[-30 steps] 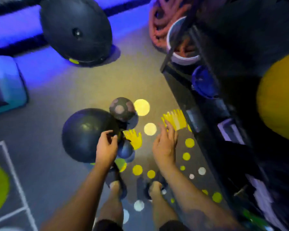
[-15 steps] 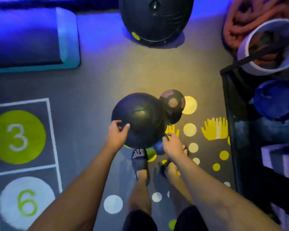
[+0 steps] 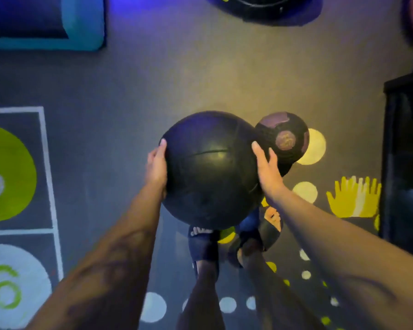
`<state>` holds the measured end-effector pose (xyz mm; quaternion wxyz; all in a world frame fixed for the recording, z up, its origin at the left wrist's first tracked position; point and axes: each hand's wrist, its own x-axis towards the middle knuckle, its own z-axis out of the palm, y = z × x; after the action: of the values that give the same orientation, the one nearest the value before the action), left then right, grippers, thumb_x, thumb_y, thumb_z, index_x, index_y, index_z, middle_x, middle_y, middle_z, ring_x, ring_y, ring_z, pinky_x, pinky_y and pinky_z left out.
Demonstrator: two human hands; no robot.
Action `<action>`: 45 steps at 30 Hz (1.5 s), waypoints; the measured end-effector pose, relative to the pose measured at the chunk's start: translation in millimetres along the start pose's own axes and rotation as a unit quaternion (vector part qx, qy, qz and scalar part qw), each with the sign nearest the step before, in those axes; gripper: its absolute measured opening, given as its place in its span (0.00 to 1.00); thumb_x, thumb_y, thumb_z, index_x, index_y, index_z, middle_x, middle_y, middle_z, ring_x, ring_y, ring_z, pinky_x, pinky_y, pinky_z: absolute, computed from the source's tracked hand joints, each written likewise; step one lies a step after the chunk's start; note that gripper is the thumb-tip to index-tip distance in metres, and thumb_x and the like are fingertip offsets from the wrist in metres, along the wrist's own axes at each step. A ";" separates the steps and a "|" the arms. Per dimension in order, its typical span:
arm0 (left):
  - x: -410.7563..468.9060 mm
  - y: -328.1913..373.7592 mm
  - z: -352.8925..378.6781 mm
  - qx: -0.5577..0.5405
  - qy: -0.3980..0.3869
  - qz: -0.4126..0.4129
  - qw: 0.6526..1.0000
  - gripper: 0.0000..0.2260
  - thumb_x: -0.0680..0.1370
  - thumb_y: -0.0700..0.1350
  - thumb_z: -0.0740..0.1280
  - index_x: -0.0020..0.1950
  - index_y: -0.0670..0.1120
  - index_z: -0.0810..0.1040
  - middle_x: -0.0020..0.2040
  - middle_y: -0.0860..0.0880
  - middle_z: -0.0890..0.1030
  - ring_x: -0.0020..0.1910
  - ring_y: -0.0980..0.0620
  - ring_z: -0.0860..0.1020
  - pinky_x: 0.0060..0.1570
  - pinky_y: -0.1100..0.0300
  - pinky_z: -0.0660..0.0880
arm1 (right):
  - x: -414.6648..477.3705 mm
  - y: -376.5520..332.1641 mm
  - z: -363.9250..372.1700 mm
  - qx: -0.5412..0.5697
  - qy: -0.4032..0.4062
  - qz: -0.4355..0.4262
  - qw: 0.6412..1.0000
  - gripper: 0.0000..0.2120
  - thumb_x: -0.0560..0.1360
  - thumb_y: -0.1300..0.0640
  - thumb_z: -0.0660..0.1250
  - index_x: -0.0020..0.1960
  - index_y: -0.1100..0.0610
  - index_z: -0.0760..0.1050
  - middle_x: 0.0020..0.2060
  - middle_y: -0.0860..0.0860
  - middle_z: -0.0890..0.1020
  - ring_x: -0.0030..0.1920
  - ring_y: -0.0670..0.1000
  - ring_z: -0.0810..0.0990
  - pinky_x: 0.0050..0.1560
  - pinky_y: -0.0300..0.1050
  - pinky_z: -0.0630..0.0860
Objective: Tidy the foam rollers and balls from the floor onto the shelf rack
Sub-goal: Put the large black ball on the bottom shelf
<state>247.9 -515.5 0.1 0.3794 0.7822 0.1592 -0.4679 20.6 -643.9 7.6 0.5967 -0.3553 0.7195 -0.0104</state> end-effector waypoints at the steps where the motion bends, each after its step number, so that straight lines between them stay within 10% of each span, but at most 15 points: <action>1: 6.0 -8.8 1.6 0.001 0.013 0.002 1.000 0.38 0.65 0.78 0.65 0.62 0.52 0.80 0.59 0.51 0.84 0.60 0.48 0.81 0.68 0.46 0.74 | 4.5 2.2 0.7 0.014 0.009 0.013 1.000 0.53 0.63 0.22 0.66 0.81 0.44 0.58 0.75 0.50 0.69 0.74 0.54 0.68 0.76 0.56 0.64; 13: -259.9 145.4 45.9 0.298 0.082 0.159 0.938 0.28 0.77 0.73 0.58 0.71 0.58 0.68 0.73 0.48 0.68 0.73 0.36 0.64 0.71 0.35 0.58 | -158.8 -69.4 -129.3 0.263 0.064 0.033 0.962 0.33 0.66 0.28 0.71 0.65 0.44 0.78 0.56 0.46 0.86 0.59 0.52 0.83 0.64 0.57 0.79; 21: -490.5 306.0 168.3 0.275 -0.016 0.339 0.899 0.28 0.76 0.71 0.62 0.71 0.58 0.69 0.74 0.47 0.68 0.73 0.37 0.64 0.70 0.34 0.59 | -297.5 -231.0 -344.8 0.345 0.175 -0.090 0.918 0.40 0.65 0.27 0.71 0.70 0.48 0.74 0.66 0.47 0.79 0.64 0.49 0.77 0.69 0.51 0.72; 29: -616.4 311.1 337.4 0.254 -0.158 0.429 0.852 0.33 0.76 0.69 0.65 0.75 0.53 0.67 0.75 0.44 0.66 0.73 0.35 0.64 0.72 0.38 0.60 | -311.8 -260.1 -561.8 0.394 0.324 -0.169 0.844 0.37 0.63 0.27 0.70 0.64 0.48 0.79 0.59 0.45 0.84 0.63 0.49 0.80 0.70 0.54 0.74; 33: -625.3 248.5 406.6 0.307 -0.260 0.438 0.804 0.39 0.74 0.69 0.67 0.78 0.49 0.63 0.75 0.41 0.66 0.73 0.35 0.66 0.73 0.42 0.60 | -289.4 -222.8 -645.6 0.324 0.332 -0.105 0.880 0.45 0.66 0.22 0.67 0.76 0.45 0.68 0.73 0.47 0.73 0.74 0.55 0.71 0.74 0.58 0.68; 36: -607.1 198.3 424.7 0.411 -0.353 0.466 0.699 0.41 0.77 0.65 0.65 0.83 0.48 0.55 0.80 0.38 0.61 0.78 0.36 0.61 0.76 0.44 0.59 | -279.6 -195.0 -659.0 0.123 0.324 -0.044 0.937 0.40 0.79 0.29 0.54 0.83 0.47 0.46 0.83 0.52 0.52 0.82 0.56 0.52 0.80 0.59 0.53; 40: -619.3 176.4 454.0 0.472 -0.314 0.599 0.565 0.36 0.79 0.63 0.58 0.84 0.52 0.52 0.82 0.41 0.58 0.80 0.34 0.55 0.76 0.37 0.58 | -289.1 -178.3 -679.8 0.008 0.388 -0.033 0.921 0.34 0.83 0.34 0.46 0.84 0.48 0.45 0.83 0.51 0.52 0.81 0.58 0.55 0.79 0.57 0.55; 45: -649.0 189.2 510.7 0.501 -0.304 0.611 0.532 0.32 0.82 0.63 0.60 0.83 0.59 0.52 0.84 0.45 0.53 0.82 0.36 0.50 0.73 0.32 0.62 | -304.9 -169.9 -657.1 -0.182 0.426 -0.108 0.880 0.35 0.84 0.40 0.55 0.84 0.52 0.45 0.83 0.55 0.48 0.82 0.59 0.53 0.80 0.57 0.54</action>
<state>-281.9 -951.1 497.6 0.1444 0.5612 -0.7432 -0.3344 -452.9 -880.1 530.8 0.1527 -0.4946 0.8504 -0.0942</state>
